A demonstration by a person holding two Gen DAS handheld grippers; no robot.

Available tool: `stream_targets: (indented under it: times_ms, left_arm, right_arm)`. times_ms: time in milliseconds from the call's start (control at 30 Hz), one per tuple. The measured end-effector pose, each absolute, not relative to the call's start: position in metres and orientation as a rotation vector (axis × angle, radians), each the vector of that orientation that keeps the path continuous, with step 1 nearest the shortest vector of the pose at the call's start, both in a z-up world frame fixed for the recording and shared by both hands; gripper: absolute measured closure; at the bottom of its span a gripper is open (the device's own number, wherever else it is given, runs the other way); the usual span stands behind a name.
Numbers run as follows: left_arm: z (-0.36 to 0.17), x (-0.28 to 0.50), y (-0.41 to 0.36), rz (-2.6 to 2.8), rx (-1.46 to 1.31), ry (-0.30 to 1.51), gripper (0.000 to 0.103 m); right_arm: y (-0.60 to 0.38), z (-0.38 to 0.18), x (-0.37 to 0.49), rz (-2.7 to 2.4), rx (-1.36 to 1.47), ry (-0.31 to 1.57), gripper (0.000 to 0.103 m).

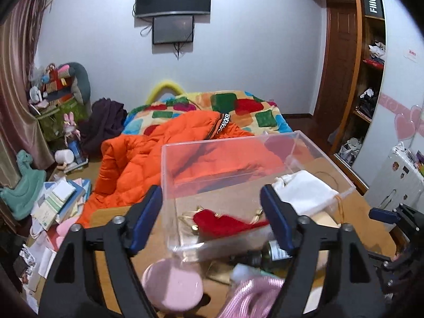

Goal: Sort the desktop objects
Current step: 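Grasp the white round lidded container with the right tool while the left moves to the pink rope, then grasp the bagged pink rope with the left tool while the right lifts the white container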

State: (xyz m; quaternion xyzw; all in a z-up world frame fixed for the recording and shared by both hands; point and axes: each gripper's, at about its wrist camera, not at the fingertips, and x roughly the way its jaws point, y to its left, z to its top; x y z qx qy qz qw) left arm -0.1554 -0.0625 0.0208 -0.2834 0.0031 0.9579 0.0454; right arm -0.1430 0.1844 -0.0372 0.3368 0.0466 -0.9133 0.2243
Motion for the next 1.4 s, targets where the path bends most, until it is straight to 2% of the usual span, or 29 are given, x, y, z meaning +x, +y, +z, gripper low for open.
stream_targets:
  times_ms: [167, 300, 800, 1200, 1300, 1400]
  left_arm:
    - [0.019, -0.123, -0.066, 2.934, -0.85, 0.041, 0.011]
    - [0.007, -0.1, -0.065, 2.934, -0.865, 0.069, 0.009]
    - [-0.043, -0.035, -0.082, 2.886, -0.988, 0.004, 0.008]
    - [-0.063, -0.035, -0.08, 2.811, -1.042, 0.003, 0.008]
    - [-0.065, -0.04, -0.073, 2.786, -1.051, 0.023, 0.008]
    - [-0.065, -0.044, -0.066, 2.773, -1.047, 0.058, 0.008]
  right_arm:
    - [0.184, -0.039, -0.134, -2.521, 0.939, 0.141, 0.017]
    - [0.183, -0.041, -0.123, -2.503, 0.948, 0.103, 0.017]
    - [0.137, -0.069, -0.09, -2.359, 1.019, 0.11, 0.017]
    - [0.106, -0.077, -0.082, -2.392, 0.947, 0.291, 0.019]
    - [0.103, -0.079, -0.081, -2.401, 0.934, 0.341, 0.023]
    - [0.105, -0.082, -0.083, -2.396, 0.943, 0.359, 0.034]
